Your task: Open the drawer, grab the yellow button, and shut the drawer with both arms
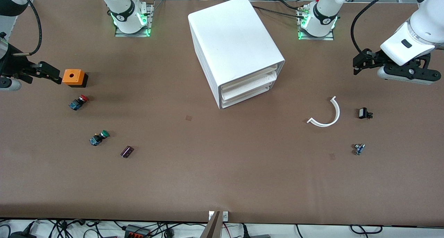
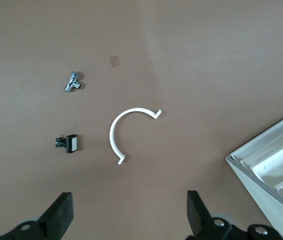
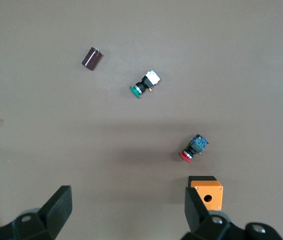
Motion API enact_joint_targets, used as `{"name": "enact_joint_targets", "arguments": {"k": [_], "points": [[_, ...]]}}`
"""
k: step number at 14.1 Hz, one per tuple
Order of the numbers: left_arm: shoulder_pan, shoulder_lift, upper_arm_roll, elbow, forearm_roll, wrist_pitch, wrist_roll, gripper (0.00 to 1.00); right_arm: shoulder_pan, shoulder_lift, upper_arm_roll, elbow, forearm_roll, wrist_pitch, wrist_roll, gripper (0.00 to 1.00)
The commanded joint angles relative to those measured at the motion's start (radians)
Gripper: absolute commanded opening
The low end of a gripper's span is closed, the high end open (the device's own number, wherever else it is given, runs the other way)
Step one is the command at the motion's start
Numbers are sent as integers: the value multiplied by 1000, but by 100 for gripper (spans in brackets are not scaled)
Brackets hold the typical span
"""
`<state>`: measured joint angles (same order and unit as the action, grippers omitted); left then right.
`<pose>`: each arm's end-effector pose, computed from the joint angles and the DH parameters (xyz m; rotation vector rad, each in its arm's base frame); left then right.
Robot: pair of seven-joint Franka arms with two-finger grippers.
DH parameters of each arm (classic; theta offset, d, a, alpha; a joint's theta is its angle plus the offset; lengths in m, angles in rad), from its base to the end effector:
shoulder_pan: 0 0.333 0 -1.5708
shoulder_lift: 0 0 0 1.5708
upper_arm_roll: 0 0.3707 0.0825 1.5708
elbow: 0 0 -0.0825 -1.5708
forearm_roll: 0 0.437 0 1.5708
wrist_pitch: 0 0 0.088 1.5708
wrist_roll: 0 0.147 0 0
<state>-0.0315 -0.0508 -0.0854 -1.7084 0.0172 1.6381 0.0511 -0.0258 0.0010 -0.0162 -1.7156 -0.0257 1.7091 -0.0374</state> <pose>0.5874 -0.0676 0.6029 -3.1082 0.2635 0.0296 0.6134 -0.0292 0.5741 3.1164 -0.0015 -0.0133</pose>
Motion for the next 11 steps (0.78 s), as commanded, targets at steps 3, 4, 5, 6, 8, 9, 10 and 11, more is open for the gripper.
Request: {"name": "enact_joint_targets", "arguments": {"k": [3,4,5,6,8,9,10,11], "points": [[4,8,0,27,-14,-23,18,100,-16,-30,18,-32,-13,17,-2,100],[4,9,-2,27,-14,-21,16,100,-16,-29,18,-32,-13,17,-2,100],[4,8,-2,27,-14,-23,18,100,-16,-27,18,-32,-13,17,-2,100],[4,9,-1,29,-14,-23,18,100,-16,-27,18,-32,-11,14,-2,100],[4,8,-2,27,-14,-23,18,100,-17,-21,18,-29,-5,14,-2,100],[4,8,-2,29,-14,-23,16,100,-16,-19,18,-29,-5,11,-4,100],[4,8,-1,27,-14,-23,18,100,-8,-16,18,-29,-5,6,-4,100],[4,9,-2,29,-14,-23,18,100,-2,-13,18,-27,-6,6,-4,100]]}}
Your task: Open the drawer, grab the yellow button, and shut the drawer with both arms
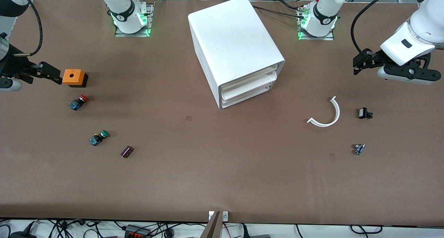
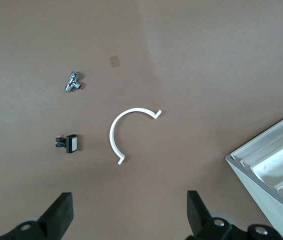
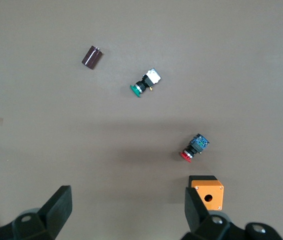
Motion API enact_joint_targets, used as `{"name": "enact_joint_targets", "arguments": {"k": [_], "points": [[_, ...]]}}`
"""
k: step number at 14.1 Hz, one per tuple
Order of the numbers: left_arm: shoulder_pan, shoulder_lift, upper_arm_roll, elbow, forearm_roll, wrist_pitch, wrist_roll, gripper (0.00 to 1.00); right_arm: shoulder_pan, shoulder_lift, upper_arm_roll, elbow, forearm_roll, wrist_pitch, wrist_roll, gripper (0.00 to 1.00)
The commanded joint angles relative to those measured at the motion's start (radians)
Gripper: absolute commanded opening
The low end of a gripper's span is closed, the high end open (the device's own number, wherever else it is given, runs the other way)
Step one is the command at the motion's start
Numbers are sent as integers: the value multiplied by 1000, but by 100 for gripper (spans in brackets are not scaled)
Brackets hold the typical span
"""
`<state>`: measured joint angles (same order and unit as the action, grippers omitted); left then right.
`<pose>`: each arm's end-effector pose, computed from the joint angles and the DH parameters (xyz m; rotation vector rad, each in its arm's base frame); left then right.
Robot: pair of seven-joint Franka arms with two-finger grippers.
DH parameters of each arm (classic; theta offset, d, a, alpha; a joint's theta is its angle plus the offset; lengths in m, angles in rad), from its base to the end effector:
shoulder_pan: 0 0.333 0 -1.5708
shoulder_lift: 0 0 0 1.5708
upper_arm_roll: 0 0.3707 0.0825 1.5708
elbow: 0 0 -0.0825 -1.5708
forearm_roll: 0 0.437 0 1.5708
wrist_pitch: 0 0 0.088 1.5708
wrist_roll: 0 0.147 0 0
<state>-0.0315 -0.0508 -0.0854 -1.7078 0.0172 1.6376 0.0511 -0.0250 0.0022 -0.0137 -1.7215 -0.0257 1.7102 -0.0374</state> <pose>0.5874 -0.0676 0.6032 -3.1082 0.2635 0.0294 0.6132 -0.0272 0.5704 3.1166 0.0038 -0.0225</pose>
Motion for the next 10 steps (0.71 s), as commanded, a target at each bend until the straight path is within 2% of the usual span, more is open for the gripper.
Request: {"name": "enact_joint_targets", "arguments": {"k": [1,5,10], "points": [[4,8,-2,28,-14,-22,18,100,-1,-4,15,-16,-7,8,-4,100],[4,9,-2,27,-14,-22,18,100,20,27,17,-15,44,9,-2,100],[4,8,-1,27,-14,-22,18,100,95,91,17,-15,49,37,-2,100]]}}
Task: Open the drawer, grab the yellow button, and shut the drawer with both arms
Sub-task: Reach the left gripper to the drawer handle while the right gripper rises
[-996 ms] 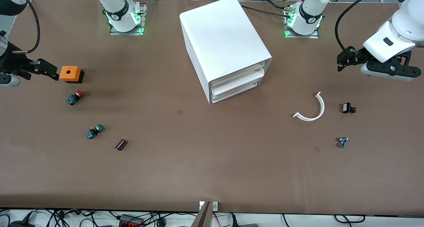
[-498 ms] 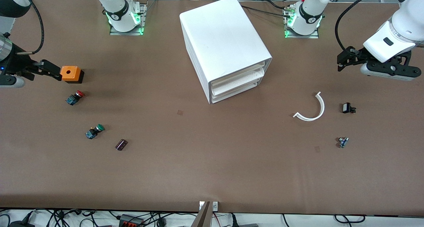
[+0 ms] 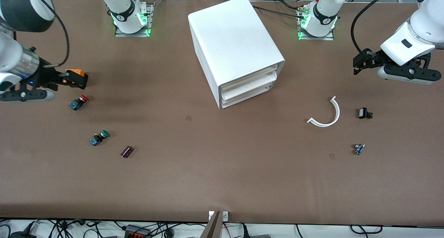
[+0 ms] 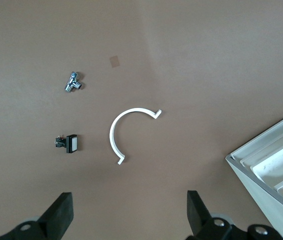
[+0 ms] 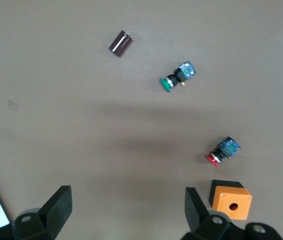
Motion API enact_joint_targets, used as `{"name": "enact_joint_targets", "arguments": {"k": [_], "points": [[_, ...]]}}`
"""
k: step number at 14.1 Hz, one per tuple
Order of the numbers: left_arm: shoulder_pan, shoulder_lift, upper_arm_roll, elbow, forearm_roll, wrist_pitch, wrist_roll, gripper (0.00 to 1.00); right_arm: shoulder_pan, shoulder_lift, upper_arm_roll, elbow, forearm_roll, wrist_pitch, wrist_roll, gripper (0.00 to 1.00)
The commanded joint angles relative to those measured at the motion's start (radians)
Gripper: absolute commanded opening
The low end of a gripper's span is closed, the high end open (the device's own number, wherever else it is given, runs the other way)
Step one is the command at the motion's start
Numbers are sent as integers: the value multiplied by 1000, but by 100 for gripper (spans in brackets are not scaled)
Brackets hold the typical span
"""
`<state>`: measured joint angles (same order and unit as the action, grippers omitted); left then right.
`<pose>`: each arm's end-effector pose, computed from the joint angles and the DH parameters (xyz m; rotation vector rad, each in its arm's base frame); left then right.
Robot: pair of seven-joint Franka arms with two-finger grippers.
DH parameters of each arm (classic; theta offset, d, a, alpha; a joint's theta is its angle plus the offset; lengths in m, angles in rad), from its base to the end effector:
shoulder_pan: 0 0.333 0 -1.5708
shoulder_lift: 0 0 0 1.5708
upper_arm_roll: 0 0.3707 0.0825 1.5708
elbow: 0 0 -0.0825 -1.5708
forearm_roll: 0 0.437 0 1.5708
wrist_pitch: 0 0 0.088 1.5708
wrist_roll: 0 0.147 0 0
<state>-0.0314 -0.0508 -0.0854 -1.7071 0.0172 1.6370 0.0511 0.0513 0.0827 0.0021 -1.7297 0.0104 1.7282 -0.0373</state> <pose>0.5873 -0.0676 0.6035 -3.1082 0.2634 0.0293 0.6312 0.0351 0.5173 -3.1260 -0.1386 0.1319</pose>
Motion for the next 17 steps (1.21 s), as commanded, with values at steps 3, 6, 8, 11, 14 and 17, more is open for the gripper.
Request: {"name": "enact_joint_targets", "arguments": {"k": [3,6,8,11,14,17], "points": [[4,8,-2,26,-14,-22,16,100,44,54,1,-8,13,19,-3,100],[4,8,-2,27,-14,-22,15,100,74,91,-1,-8,8,28,8,100],[2,8,-2,32,-14,-22,15,100,91,101,-1,-8,8,34,28,100],[-1,29,-4,37,-25,-51,16,100,104,100,-1,-5,10,36,31,100],[-4,89,-25,60,-104,-123,23,100,108,100,1,1,14,57,33,100],[1,166,-25,60,-231,-152,32,100,163,103,1,57,14,68,36,100]]}}
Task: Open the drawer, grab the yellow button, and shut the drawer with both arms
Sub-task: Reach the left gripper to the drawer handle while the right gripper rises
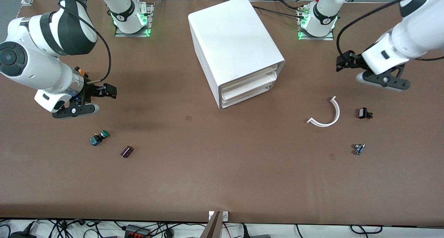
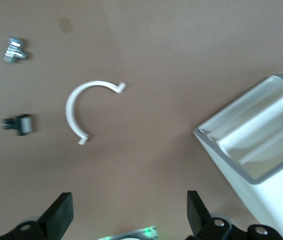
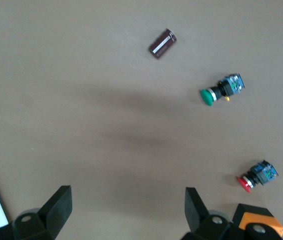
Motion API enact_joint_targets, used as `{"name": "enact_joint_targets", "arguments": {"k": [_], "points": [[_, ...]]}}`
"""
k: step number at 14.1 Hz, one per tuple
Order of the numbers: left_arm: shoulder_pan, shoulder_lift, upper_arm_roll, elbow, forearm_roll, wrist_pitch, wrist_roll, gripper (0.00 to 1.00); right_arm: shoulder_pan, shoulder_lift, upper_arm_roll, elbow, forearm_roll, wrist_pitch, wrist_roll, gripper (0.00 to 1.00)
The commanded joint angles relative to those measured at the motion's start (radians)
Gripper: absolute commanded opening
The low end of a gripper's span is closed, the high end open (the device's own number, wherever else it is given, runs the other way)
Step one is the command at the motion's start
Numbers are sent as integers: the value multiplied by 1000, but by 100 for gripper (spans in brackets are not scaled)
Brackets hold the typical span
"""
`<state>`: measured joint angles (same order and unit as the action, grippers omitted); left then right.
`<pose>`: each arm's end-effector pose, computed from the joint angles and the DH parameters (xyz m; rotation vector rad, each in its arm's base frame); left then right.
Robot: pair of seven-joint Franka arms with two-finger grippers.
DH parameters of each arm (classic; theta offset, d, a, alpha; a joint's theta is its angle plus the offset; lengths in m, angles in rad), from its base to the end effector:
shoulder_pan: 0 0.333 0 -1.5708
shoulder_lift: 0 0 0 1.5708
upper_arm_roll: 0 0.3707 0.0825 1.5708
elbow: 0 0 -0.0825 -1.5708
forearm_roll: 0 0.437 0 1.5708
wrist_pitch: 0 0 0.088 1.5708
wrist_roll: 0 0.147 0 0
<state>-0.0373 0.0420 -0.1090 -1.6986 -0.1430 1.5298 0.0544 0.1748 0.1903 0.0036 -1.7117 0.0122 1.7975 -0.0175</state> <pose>0.5888 -0.1074 0.5470 2.9727 -0.2860 -0.3255 0.6526 0.1191 0.4619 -3.1188 -0.3011 0.1649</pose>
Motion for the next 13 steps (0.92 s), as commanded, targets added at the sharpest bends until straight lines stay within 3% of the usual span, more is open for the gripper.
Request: {"name": "enact_joint_targets", "arguments": {"k": [1,3,8,10,13], "points": [[11,93,-1,51,-122,-48,36,100,54,6,-2,56,14,-1,42,100],[7,139,-1,50,-226,-48,124,100,87,14,-1,81,14,12,94,100],[8,277,-1,34,-648,-39,267,100,153,29,-1,86,26,97,110,100],[5,335,-1,24,-754,-39,376,100,152,35,-4,89,145,105,108,100],[5,418,-6,-25,-870,-33,606,100,153,37,-4,99,164,105,105,100]]}}
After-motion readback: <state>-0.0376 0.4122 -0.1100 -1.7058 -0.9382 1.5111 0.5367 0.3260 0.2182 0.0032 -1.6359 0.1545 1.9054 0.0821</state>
